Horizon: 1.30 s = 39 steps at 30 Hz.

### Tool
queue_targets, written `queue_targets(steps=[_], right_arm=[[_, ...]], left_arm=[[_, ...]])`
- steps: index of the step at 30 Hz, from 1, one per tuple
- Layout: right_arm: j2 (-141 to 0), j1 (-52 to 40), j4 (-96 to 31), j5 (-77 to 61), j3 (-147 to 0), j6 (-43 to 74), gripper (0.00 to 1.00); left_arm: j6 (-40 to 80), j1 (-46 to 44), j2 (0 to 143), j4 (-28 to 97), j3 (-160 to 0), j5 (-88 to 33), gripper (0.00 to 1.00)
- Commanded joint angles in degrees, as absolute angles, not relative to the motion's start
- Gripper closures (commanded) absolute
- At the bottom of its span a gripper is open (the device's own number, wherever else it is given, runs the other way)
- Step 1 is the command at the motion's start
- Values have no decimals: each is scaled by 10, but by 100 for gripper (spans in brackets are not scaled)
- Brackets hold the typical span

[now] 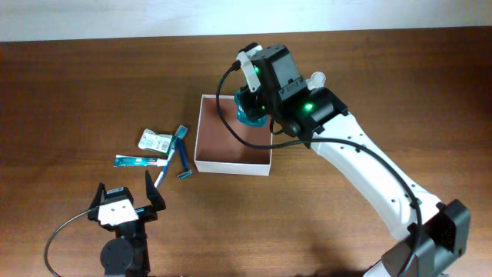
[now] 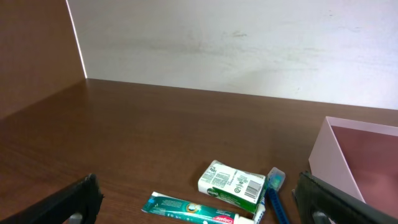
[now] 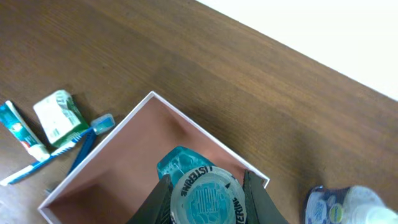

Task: Pack container
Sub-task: 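Lift the mouthwash bottle with the right gripper and carry it over the box, then lower the mouthwash into the box's back corner and release it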

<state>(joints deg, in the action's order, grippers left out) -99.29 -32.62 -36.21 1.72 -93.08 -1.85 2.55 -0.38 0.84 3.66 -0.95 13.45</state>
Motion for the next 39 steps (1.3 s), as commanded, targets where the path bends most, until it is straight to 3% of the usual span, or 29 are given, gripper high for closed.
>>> queue_targets(steps=[1,36,37,39], right_arm=[[-1008,-327,-347,26,-957,-58,92],[-1103,-326,-322,81,-957,-66,91],[-1103,-326,-323,82,-957,-66,83],[-1103,-326,-326,82,-957,-66,50]], left_arm=[[16,-1,4,35,-5,128,1],[16,-1,4,35,-5,128,1],[16,-1,4,35,-5,128,1],[16,-1,4,35,-5,128,1]])
